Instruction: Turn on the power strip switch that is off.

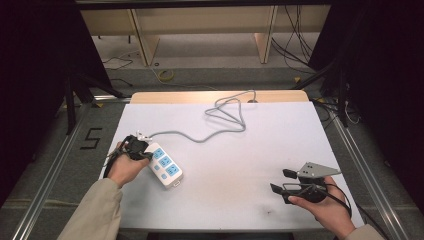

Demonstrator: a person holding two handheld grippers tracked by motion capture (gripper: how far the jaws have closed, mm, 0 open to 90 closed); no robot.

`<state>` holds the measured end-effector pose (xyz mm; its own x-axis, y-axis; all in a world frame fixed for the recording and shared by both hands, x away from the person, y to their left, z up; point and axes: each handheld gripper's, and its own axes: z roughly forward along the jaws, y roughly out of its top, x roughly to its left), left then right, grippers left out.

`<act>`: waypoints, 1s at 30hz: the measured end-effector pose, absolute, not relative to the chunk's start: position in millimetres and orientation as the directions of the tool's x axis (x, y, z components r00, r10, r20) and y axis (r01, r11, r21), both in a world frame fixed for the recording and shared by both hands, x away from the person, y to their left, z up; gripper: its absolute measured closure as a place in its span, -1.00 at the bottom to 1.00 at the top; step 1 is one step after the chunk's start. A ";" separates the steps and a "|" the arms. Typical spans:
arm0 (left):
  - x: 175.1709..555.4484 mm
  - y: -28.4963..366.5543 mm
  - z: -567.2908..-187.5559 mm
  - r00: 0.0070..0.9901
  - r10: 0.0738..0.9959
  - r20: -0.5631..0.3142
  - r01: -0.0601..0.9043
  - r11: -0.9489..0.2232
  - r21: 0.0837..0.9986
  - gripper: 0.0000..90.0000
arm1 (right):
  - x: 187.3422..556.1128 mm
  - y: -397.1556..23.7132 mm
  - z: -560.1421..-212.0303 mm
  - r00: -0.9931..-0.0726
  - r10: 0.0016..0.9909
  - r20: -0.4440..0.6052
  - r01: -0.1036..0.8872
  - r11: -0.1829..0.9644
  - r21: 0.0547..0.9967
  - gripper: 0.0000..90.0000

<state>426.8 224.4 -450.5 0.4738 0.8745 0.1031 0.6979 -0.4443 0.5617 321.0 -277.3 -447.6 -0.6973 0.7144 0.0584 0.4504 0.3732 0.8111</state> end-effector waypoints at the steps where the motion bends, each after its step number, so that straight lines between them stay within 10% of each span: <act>1: 427.0 224.0 -450.7 0.473 0.875 0.101 0.699 -0.443 0.561 1.00 | 320.9 -277.1 -447.7 -0.696 0.715 0.059 0.450 0.371 0.812 -0.32; 30: 428.1 222.5 -450.4 0.468 0.877 0.105 0.710 -0.444 0.546 1.00 | 320.8 -276.7 -447.7 -0.700 0.712 0.057 0.448 0.375 0.811 -0.32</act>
<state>428.1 222.5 -450.4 0.4680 0.8775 0.1048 0.7104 -0.4442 0.5459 320.8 -276.7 -447.7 -0.6997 0.7121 0.0569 0.4481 0.3754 0.8113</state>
